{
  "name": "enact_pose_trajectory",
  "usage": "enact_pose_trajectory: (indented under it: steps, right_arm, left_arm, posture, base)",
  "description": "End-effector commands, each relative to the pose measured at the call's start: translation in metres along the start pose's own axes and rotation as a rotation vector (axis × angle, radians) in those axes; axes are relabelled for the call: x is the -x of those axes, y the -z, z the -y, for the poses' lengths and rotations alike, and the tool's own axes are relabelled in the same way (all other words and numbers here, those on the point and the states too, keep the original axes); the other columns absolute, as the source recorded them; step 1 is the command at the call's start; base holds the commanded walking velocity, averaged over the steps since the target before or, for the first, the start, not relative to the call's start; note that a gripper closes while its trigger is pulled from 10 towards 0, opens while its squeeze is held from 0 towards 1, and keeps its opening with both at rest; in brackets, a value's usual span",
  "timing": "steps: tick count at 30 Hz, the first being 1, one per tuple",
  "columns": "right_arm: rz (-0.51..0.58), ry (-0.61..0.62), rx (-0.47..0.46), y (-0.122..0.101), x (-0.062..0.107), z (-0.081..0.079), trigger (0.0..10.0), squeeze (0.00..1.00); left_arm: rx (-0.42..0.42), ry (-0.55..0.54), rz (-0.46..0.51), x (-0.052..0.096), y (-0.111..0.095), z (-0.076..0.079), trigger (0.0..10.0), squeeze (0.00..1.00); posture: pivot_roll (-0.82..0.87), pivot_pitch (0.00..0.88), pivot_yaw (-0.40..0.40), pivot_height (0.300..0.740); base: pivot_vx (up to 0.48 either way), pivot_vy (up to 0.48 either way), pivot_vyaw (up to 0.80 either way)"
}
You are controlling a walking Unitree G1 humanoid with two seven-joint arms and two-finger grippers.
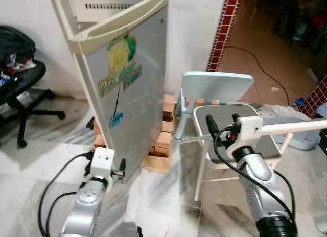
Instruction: Restocking fridge
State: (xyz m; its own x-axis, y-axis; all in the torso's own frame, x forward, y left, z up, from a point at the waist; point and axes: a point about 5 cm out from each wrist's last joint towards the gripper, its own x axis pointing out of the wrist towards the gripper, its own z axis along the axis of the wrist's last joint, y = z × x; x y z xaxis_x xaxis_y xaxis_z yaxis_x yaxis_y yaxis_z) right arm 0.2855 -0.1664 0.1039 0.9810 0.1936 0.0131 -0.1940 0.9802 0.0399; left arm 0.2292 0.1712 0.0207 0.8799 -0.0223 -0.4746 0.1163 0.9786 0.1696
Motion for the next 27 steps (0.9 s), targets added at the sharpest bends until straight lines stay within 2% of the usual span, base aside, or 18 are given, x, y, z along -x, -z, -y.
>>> enact_pose_trajectory:
  steps: [1,6,11,15,27]
  right_arm:
    - [-0.012,0.035,0.014,0.004,0.005,0.009,10.0,0.0]
    - [-0.009,0.032,0.017,0.006,0.006,0.007,10.0,0.0]
    - [-0.022,0.033,0.034,0.012,0.009,0.009,10.0,0.0]
    - [-0.024,0.038,0.029,0.013,0.011,0.009,10.0,0.0]
    - [-0.001,0.032,0.004,0.011,0.007,0.002,10.0,0.0]
  left_arm:
    - [-0.008,0.024,0.048,-0.002,-0.012,0.009,10.0,0.0]
    - [0.007,0.026,0.069,-0.002,-0.015,0.01,10.0,0.0]
    - [-0.006,0.061,0.072,0.0,-0.012,0.017,10.0,0.0]
    - [0.026,0.038,0.064,0.0,-0.01,0.014,10.0,0.0]
    - [-0.035,0.058,0.134,-0.001,-0.024,0.017,10.0,0.0]
  posture:
    - [0.08,0.0,-0.004,0.74]
    - [0.08,0.0,-0.004,0.74]
    - [0.09,0.0,-0.007,0.74]
    - [0.08,0.0,-0.003,0.74]
    - [0.09,0.0,0.001,0.74]
  base:
    - [0.0,0.48,-0.8]
    - [0.0,0.48,-0.8]
    - [0.0,0.48,-0.8]
    - [0.0,0.48,-0.68]
    - [0.0,0.48,0.0]
